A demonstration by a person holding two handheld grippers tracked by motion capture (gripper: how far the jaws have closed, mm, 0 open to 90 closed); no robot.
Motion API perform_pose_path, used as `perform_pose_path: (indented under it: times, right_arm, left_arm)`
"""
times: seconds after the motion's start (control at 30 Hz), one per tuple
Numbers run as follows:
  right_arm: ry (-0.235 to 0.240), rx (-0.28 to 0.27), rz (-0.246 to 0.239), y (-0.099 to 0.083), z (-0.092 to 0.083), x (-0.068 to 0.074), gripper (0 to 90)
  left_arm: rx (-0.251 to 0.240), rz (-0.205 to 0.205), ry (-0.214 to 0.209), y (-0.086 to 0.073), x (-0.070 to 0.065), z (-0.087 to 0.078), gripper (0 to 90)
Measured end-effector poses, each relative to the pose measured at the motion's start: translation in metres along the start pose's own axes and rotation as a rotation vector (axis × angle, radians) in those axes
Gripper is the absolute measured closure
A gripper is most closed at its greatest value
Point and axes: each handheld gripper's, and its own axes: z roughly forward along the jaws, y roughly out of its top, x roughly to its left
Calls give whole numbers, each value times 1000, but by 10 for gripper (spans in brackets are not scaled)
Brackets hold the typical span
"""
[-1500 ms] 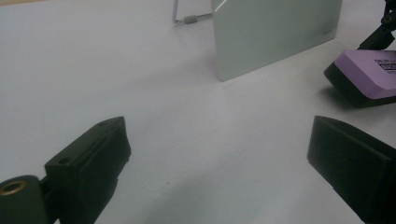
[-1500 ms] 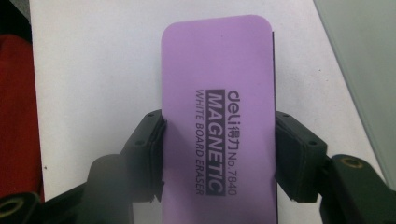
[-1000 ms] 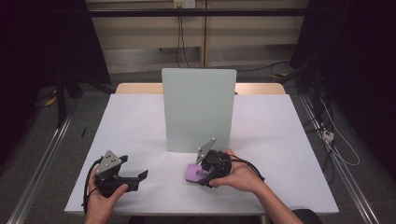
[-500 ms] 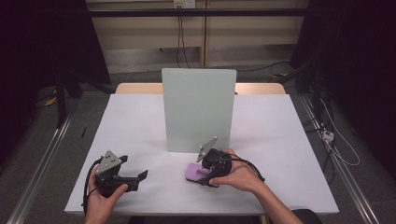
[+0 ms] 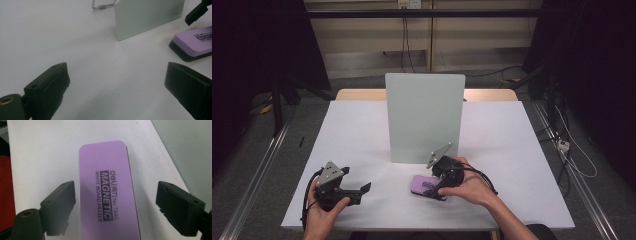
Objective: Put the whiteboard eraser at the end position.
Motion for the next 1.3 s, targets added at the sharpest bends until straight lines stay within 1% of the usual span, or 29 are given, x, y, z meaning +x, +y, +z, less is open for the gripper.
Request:
perform_pose_path:
  times: [0.07, 0.13, 0.2, 0.27, 0.3, 0.33, 0.4, 0.47, 0.5, 0.57, 0.7, 0.73, 0.8, 0.83, 0.9, 0.93, 0.97, 1.07, 1.17, 1.23, 1.27, 1.3]
  right_arm:
    - [3, -7, -3, -1, 0, 0, 116]
    - [-7, -25, 11, -1, -2, 1, 119]
    - [-12, -44, 29, -1, -4, 1, 116]
    - [-21, -75, 58, -3, -6, 1, 107]
    - [-17, -87, 71, -4, -8, 0, 107]
    - [-26, -100, 88, -5, -10, 0, 105]
    - [-61, -124, 110, -8, -13, -1, 107]
    - [-85, -150, 128, -12, -17, -2, 103]
    - [-98, -165, 149, -14, -19, -2, 105]
    - [-109, -194, 171, -19, -22, -3, 102]
    - [-172, -226, 199, -27, -26, -5, 101]
    - [-186, -238, 210, -30, -27, -5, 103]
    - [-204, -249, 221, -34, -29, -6, 103]
    - [-212, -255, 229, -36, -30, -6, 98]
    - [-244, -269, 258, -41, -32, -6, 82]
    - [-250, -281, 271, -43, -34, -6, 82]
    - [-255, -293, 278, -45, -36, -6, 84]
    - [-297, -309, 285, -52, -40, -5, 85]
    - [-337, -318, 288, -58, -42, -4, 86]
    - [-364, -319, 287, -64, -43, -3, 79]
    - [-372, -319, 293, -68, -43, -2, 80]
    - [-370, -326, 301, -71, -44, -2, 82]
  left_arm:
    - [-1, 0, 2, 0, 0, 0, 55]
    - [0, 0, 1, 0, 0, 0, 54]
    - [0, 0, 1, 0, 0, 0, 54]
    - [-1, -2, 4, 0, 0, 1, 55]
    - [-4, -4, 4, 0, 0, 1, 54]
    - [-5, -6, 4, 0, 0, 1, 54]
    - [-5, -6, 2, 0, 0, 2, 54]
    - [1, -8, 5, 0, 0, 2, 54]
    - [3, -10, 3, 0, 0, 3, 54]
    - [5, -8, 2, 0, 1, 3, 54]
    - [5, -17, 2, 0, 2, 5, 52]
    - [12, -20, 1, 1, 2, 5, 52]
    - [2, -30, 1, 0, 2, 6, 51]
    - [6, -32, 1, 1, 2, 6, 50]
    - [12, -28, 3, 1, 2, 6, 49]
    - [12, -27, 1, 1, 2, 6, 49]
    - [16, -28, -3, 1, 3, 6, 49]
    - [16, -34, -3, 1, 3, 7, 49]
    - [12, -47, -5, 1, 4, 7, 49]
    - [6, -46, -1, 1, 5, 7, 49]
    - [5, -47, 1, 1, 6, 6, 49]
    - [7, -54, 0, 1, 6, 6, 48]
